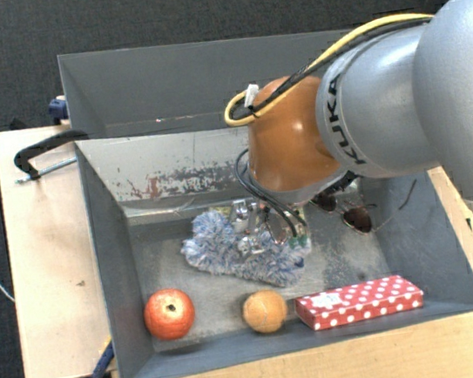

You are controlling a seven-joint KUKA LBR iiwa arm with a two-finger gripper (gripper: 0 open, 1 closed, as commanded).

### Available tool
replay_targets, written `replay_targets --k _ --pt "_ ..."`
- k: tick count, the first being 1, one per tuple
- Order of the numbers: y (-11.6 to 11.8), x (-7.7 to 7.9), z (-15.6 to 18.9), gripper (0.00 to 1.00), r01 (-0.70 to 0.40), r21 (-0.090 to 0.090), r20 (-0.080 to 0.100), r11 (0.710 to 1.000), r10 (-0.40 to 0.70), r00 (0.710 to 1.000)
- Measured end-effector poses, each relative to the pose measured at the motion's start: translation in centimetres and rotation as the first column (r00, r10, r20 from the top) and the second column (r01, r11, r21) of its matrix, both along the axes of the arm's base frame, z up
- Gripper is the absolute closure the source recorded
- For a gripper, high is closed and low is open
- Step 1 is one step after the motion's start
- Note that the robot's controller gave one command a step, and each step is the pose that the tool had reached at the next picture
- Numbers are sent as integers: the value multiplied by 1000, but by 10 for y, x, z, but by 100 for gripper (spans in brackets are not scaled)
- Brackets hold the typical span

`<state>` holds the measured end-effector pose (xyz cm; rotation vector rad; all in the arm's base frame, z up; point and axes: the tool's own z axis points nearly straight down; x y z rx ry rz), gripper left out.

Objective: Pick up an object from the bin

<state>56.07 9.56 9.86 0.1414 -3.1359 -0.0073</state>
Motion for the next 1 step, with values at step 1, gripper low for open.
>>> replay_targets --k 1 --pt "-1 1 22 100 0 -2 5 1000 0 1000"
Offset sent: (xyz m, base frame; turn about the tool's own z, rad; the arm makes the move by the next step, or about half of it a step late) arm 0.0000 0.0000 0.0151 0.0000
